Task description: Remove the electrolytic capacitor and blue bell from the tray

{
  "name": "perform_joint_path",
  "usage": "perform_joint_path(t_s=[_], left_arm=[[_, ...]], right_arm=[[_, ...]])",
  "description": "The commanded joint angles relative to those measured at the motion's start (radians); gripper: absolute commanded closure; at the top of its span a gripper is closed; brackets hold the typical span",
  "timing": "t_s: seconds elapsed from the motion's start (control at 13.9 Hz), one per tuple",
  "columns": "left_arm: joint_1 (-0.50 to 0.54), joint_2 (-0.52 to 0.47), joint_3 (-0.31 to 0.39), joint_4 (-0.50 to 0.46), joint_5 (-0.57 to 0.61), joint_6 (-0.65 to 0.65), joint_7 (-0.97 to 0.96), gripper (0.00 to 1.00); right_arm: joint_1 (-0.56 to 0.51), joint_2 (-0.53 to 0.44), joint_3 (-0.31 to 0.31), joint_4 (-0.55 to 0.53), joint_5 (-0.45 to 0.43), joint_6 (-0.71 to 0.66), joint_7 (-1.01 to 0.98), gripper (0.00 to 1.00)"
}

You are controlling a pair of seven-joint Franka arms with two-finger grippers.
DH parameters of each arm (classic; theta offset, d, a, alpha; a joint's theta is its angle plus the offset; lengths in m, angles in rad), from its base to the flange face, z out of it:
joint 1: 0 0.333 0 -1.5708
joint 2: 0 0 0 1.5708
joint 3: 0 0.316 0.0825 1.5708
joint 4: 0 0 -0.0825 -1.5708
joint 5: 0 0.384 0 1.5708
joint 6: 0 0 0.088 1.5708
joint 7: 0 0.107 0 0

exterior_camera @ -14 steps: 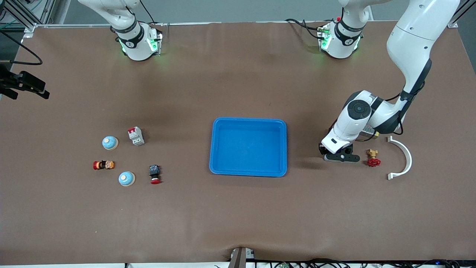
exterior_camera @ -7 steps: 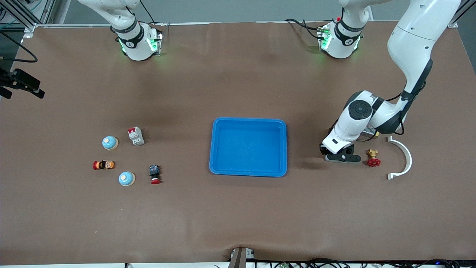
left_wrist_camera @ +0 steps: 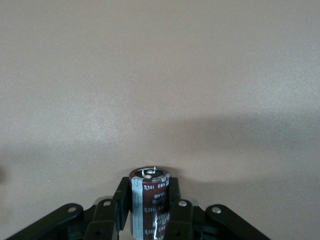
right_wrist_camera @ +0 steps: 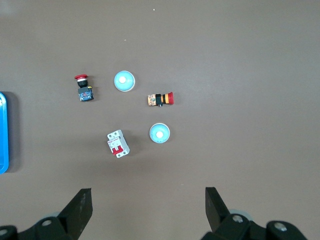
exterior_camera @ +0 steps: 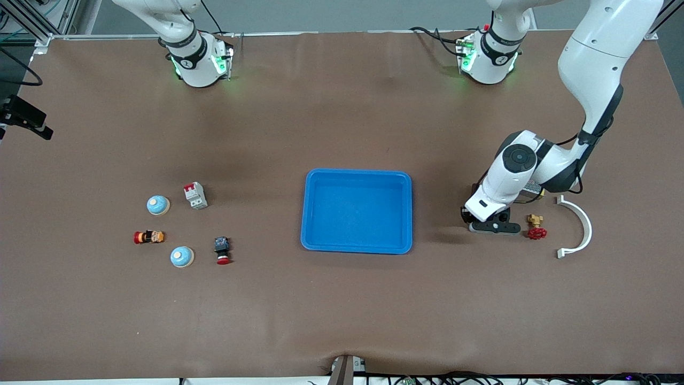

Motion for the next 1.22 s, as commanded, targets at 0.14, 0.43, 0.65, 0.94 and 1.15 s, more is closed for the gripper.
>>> perform_joint_path(t_s=[0.14, 0.43, 0.65, 0.94, 1.15], left_arm=[[0.006, 0.009, -0.001, 0.010, 0.030, 0.009, -0.022, 0.39], [0.006, 0.009, -0.001, 0.010, 0.030, 0.009, -0.024, 0.00], [0.006, 0.015, -0.001, 0.010, 0.030, 0.009, -0.025, 0.00], [0.006, 0.015, -0.001, 0.010, 0.030, 0.009, -0.025, 0.00], [0.010, 0.009, -0.001, 0.014, 0.030, 0.009, -0.025, 0.00]], right_arm=[[-0.015, 0.005, 0.013, 0.025, 0.014, -0.018, 0.006, 0.00], [-0.017, 0.005, 0.013, 0.025, 0.014, -0.020, 0.004, 0.00], [-0.017, 0.005, 0.013, 0.025, 0.014, -0.020, 0.004, 0.00], [-0.017, 0.005, 0.013, 0.025, 0.014, -0.020, 0.004, 0.00], [-0.015, 0.006, 0.015, 0.025, 0.014, -0.020, 0.006, 0.00]])
